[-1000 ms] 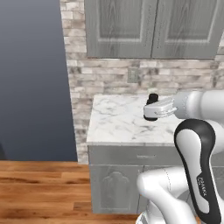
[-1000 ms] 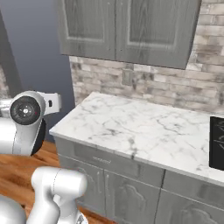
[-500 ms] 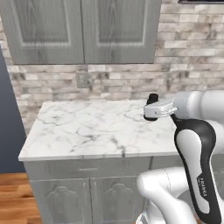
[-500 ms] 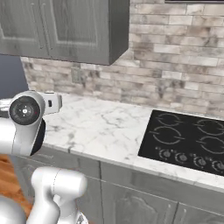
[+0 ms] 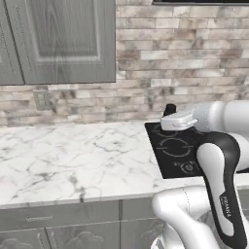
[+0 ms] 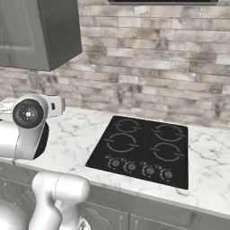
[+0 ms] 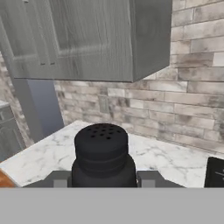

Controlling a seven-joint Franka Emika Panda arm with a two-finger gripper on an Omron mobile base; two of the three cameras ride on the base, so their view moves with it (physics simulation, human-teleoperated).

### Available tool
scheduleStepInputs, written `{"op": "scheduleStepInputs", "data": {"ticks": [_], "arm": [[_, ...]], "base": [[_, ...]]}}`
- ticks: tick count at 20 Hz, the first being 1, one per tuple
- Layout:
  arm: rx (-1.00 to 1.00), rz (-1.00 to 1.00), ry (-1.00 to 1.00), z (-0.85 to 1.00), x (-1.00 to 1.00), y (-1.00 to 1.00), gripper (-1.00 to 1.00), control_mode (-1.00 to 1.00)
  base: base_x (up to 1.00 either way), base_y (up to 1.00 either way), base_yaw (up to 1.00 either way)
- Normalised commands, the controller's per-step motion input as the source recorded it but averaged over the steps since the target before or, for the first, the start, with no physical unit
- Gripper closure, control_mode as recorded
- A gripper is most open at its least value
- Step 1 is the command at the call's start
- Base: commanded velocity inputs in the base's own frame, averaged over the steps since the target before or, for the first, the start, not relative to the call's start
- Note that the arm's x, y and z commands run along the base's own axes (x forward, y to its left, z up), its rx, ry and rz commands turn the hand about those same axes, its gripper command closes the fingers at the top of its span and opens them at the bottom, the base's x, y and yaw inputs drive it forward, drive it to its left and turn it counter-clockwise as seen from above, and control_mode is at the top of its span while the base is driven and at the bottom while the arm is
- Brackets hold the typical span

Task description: Collect the paprika, mayonnaise, and shaker from the cabinet and place them next to the stove.

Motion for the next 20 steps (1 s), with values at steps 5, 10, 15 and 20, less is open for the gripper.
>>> {"op": "scheduleStepInputs", "data": {"ticks": [5,10,15,20], "arm": [[0.0,0.0,0.0,0.0,0.0,0.0,1.0,1.0],[0.02,0.02,-0.01,-0.04,0.13,-0.03,1.0,-1.0],[0.08,0.14,-0.02,-0.37,0.77,-0.24,1.0,-1.0],[0.01,0.19,0.0,-0.5,0.84,-0.11,1.0,-1.0]], "base": [[0.48,-0.25,-0.04],[0.53,-0.03,0.02],[0.0,0.0,0.0],[0.0,0.0,0.0]]}}
